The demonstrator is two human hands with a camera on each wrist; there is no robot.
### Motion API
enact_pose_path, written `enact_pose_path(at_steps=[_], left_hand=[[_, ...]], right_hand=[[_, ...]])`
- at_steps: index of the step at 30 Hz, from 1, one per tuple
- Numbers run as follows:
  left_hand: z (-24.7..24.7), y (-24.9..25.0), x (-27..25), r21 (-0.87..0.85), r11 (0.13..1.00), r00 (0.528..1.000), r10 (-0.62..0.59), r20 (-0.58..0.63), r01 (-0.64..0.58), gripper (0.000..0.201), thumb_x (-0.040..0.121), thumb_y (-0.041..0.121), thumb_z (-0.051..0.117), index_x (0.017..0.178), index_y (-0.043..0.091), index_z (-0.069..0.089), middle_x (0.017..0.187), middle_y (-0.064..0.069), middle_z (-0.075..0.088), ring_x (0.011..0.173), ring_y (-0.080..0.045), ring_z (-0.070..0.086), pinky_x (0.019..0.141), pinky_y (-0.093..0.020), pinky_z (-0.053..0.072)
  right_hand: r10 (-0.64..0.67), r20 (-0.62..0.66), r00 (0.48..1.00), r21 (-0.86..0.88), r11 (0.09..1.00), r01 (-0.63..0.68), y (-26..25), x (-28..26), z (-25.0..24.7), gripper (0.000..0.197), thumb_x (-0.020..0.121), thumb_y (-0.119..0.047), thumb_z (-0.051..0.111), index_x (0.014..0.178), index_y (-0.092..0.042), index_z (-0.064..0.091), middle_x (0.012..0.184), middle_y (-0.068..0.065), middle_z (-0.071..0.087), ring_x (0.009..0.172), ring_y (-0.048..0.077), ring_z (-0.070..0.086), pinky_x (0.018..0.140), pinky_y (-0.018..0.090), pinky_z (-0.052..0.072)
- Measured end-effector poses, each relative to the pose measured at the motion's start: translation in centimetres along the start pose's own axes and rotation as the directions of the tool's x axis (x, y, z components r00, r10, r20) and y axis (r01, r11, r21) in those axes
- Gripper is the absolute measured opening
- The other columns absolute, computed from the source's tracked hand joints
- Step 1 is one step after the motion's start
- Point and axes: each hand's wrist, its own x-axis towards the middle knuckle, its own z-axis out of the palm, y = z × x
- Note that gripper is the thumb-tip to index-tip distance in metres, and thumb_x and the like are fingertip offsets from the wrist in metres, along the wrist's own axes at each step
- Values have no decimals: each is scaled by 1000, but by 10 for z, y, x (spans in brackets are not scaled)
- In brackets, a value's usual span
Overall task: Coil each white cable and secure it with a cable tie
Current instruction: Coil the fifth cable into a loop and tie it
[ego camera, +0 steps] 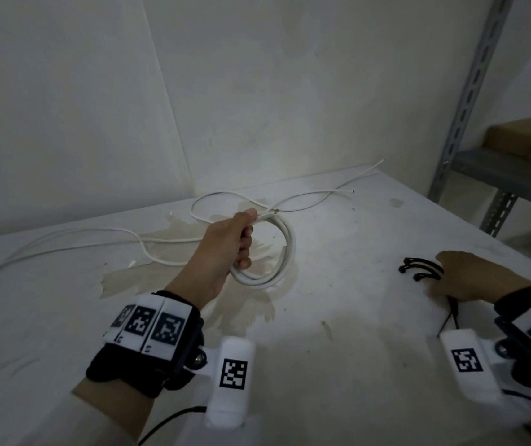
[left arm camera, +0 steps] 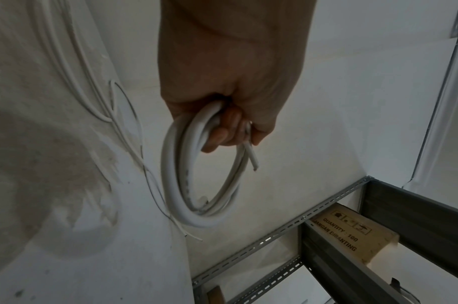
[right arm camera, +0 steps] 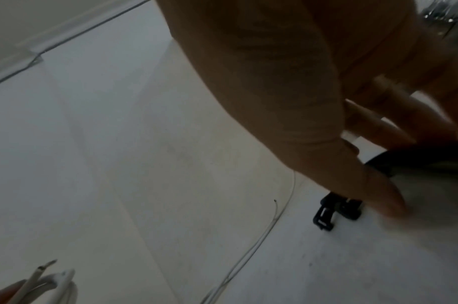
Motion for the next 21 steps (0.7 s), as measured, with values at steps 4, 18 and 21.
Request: enact_pose_path(at_steps=[4, 18, 21], left_hand=[[1, -2, 2, 3, 1000, 1000, -4, 3, 4, 34, 94, 29, 47, 63, 16, 39, 43, 10, 27, 35, -5, 25, 39, -18, 28], [-28, -10, 2, 33, 999, 999, -2, -33, 3, 36, 93, 30, 48, 62, 15, 41, 41, 10, 27, 34, -6, 25, 40, -20, 30], [-30, -10, 1, 30, 1000, 999, -1, -33, 2, 36, 93, 30, 48, 62, 15, 41, 42, 10, 27, 34, -6, 25, 40, -20, 28]], right_hand=[[-55, -21, 998, 24, 998, 56, -22, 6, 0, 44, 84, -16, 60, 123, 0, 45, 123, 16, 50, 99, 23, 52, 73, 22, 42], [-208, -204, 957, 99, 968, 232, -86, 22, 13, 4, 82, -2, 59, 83, 1, 59, 80, 13, 56, 73, 25, 55, 49, 23, 38], [-206, -340, 918, 109, 961, 256, -86, 18, 11, 11, 83, -5, 56, 83, 4, 61, 87, 14, 62, 78, 28, 59, 61, 26, 42]])
